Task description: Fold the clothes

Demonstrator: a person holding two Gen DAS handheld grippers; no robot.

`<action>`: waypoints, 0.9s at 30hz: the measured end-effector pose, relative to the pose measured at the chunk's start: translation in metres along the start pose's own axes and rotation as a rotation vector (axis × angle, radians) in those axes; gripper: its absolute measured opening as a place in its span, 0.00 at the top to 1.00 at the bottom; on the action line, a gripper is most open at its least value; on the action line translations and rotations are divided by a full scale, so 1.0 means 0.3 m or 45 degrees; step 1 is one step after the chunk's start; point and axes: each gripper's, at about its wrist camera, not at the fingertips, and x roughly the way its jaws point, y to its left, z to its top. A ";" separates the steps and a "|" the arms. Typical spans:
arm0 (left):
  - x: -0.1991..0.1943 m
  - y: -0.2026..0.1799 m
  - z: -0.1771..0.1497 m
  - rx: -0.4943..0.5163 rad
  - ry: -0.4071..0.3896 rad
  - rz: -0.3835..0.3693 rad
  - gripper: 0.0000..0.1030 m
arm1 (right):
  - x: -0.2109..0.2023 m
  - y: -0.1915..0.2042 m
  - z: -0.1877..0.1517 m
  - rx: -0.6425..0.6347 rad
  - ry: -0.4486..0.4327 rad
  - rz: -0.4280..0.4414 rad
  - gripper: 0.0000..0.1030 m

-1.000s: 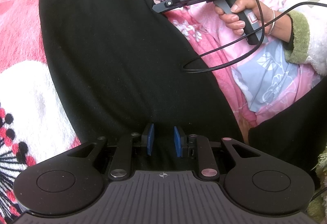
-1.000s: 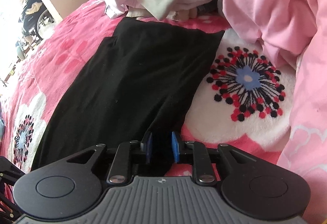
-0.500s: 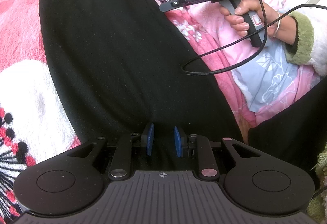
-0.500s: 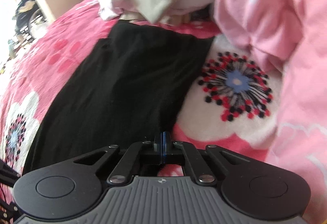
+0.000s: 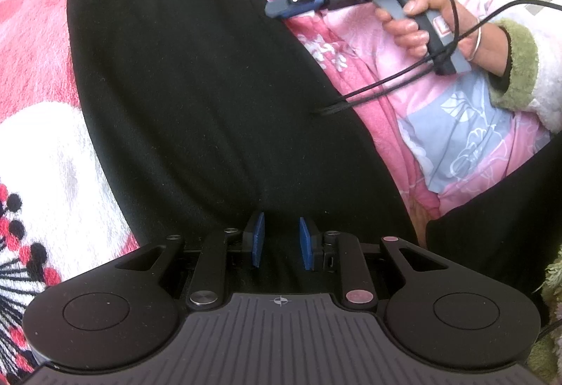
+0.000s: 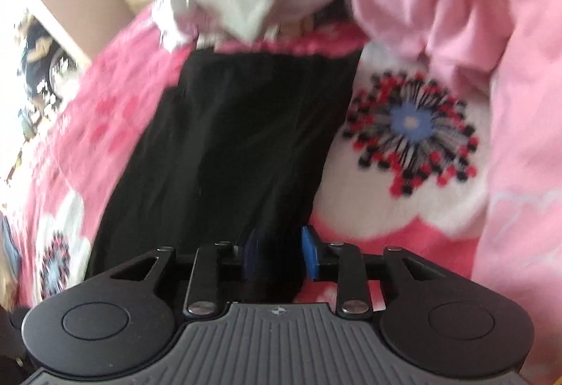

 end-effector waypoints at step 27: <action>-0.070 0.002 -0.006 -0.059 0.009 0.016 0.77 | -0.019 -0.037 0.050 0.096 -0.057 -0.105 0.78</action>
